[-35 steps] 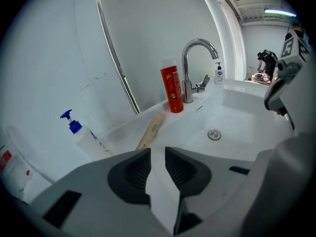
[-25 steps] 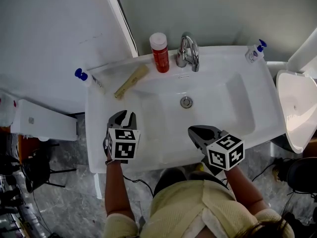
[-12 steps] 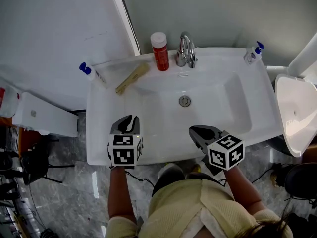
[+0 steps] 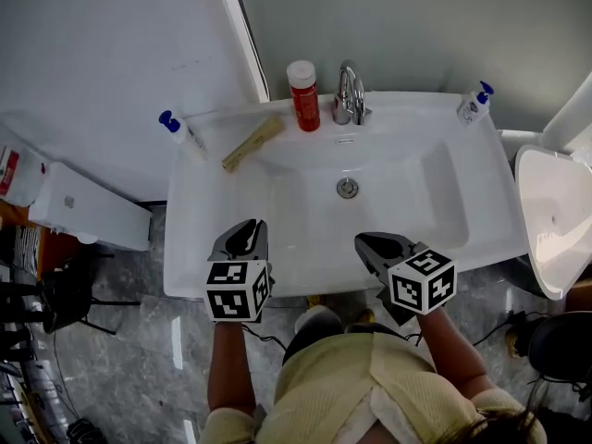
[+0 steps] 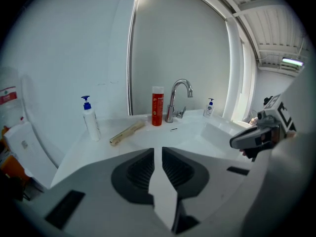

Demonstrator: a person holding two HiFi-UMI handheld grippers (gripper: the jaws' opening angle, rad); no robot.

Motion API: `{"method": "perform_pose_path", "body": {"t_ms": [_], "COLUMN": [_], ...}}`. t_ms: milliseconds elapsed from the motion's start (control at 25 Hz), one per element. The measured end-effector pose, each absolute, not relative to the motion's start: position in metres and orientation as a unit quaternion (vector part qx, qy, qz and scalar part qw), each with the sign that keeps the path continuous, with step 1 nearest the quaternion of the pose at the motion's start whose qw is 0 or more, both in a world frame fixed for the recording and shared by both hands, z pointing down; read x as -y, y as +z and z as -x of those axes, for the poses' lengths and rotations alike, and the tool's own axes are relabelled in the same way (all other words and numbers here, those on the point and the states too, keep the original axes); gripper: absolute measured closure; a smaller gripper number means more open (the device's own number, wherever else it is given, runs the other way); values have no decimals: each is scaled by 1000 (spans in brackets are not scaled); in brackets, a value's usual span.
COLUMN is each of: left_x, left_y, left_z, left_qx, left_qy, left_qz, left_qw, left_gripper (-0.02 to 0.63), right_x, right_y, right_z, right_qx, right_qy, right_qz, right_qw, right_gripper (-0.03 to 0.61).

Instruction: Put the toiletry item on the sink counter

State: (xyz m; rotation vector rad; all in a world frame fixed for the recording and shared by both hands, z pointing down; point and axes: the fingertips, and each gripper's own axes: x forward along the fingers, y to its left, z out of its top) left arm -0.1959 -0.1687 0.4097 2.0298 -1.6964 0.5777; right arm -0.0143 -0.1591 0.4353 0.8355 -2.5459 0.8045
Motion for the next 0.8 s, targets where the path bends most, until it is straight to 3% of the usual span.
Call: {"method": "perform_pose_path", "body": {"t_ms": [800], "left_x": [125], "left_y": [392], "left_z": [179], "left_qx": [643], "left_qy": [122], "left_qz": [-725], "left_qw": [216], "left_gripper": [563], "right_x": [154], "right_y": [425], "right_z": [13], "right_qx": [906], "right_qy": [264], "right_qz": [-288], "right_qw": [162], "right_gripper": [554]}}
